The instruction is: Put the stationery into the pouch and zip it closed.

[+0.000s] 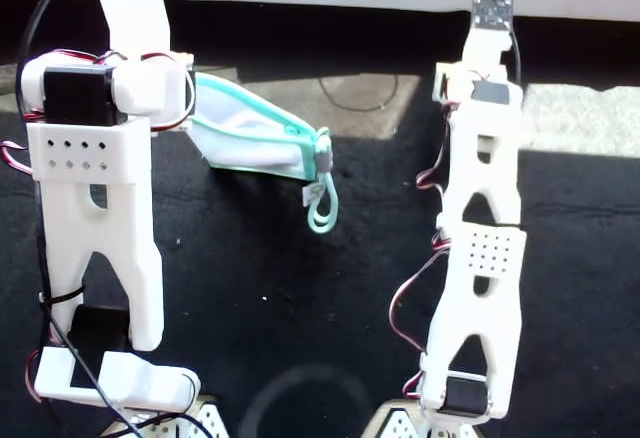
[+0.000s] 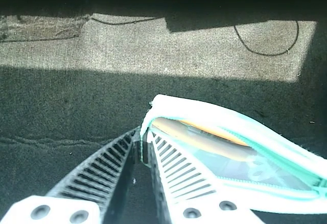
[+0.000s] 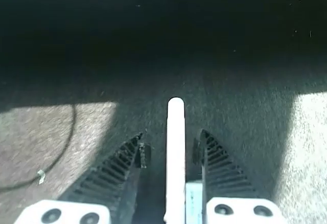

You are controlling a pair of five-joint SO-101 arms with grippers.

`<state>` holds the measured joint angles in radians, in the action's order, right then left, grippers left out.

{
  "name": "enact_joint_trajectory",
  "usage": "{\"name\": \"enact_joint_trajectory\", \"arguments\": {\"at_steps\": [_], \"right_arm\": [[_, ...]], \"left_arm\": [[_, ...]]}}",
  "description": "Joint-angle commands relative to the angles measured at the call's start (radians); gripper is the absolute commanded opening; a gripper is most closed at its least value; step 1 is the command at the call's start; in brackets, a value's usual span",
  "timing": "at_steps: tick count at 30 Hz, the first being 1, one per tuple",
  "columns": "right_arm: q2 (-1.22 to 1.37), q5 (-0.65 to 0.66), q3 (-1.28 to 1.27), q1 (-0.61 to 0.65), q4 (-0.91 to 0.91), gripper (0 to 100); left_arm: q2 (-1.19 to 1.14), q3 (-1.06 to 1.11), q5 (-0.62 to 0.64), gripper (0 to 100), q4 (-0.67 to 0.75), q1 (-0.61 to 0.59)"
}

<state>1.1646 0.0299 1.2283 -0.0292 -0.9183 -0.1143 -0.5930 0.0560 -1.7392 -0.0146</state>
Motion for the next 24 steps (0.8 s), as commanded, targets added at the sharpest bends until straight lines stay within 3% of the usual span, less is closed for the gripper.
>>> {"name": "enact_joint_trajectory", "arguments": {"at_steps": [1, 9, 12, 17, 24], "right_arm": [[0.104, -0.002, 0.163, -0.019, -0.005, 14.0], [0.188, -0.002, 0.170, -0.013, 0.001, 13.7], [0.188, 0.000, 0.174, -0.012, -0.001, 0.2], [0.159, 0.115, 0.174, -0.015, -0.010, 0.7], [0.033, 0.120, 0.262, -0.015, -0.122, 0.6]], "left_arm": [[-0.047, 0.010, 0.003, 1, -0.015, -0.007], [-0.047, 0.010, 0.005, 1, -0.015, -0.004], [-0.047, 0.010, 0.005, 1, -0.015, -0.002], [-0.047, 0.010, 0.005, 1, -0.015, -0.002], [-0.048, 0.010, 0.005, 1, -0.015, -0.004]]}}
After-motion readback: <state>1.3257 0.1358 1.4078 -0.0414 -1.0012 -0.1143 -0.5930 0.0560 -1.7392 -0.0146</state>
